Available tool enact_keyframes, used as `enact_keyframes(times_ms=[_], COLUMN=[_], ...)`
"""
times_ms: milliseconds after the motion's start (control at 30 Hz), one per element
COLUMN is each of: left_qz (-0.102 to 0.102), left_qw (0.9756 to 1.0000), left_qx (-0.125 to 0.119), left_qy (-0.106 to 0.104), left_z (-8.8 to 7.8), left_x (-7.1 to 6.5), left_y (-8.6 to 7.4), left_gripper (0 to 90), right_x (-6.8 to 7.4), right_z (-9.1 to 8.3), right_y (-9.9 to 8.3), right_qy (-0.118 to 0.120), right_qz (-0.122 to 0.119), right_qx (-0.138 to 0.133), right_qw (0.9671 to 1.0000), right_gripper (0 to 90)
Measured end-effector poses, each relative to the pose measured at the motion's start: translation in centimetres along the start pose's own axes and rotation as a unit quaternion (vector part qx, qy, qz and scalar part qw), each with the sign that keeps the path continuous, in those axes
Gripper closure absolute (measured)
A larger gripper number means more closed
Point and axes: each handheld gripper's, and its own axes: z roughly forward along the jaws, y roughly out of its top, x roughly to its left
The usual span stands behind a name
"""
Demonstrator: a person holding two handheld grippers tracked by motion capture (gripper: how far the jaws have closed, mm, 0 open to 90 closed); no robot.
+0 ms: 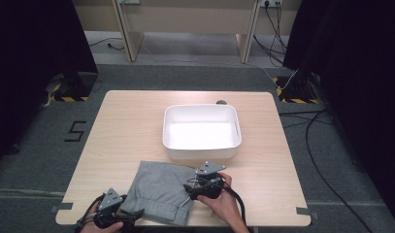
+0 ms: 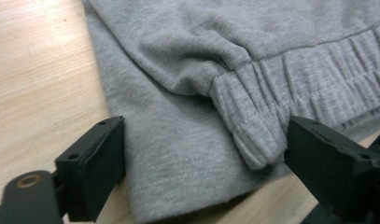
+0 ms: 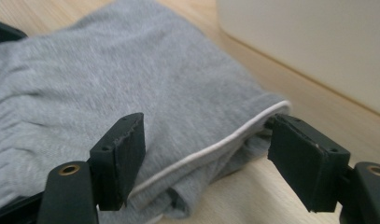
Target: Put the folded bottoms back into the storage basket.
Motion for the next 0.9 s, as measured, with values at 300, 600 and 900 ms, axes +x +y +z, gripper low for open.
enact_keyframes(times_ms=[300, 600, 900], left_qz=[0.003, -0.006, 0.024], left_qw=[0.9998, 0.9998, 0.9996], left_qx=[0.011, 0.006, 0.012], left_qy=[0.015, -0.018, -0.014], left_z=[0.5, 0.4, 1.5], left_x=[-0.6, -1.0, -2.5], left_y=[0.3, 0.4, 0.9], left_gripper=[6.5, 13.4, 11.6], right_x=[-1.1, -2.6, -2.5], right_z=[0.7, 3.9, 3.8], right_y=[1.3, 0.2, 0.0], right_qy=[-0.012, 0.054, 0.074], right_qz=[-0.015, 0.001, 0.002], right_qx=[-0.017, 0.01, 0.004], right_qw=[0.9997, 0.9985, 0.9973], right_gripper=[21.4, 28.3, 41.1])
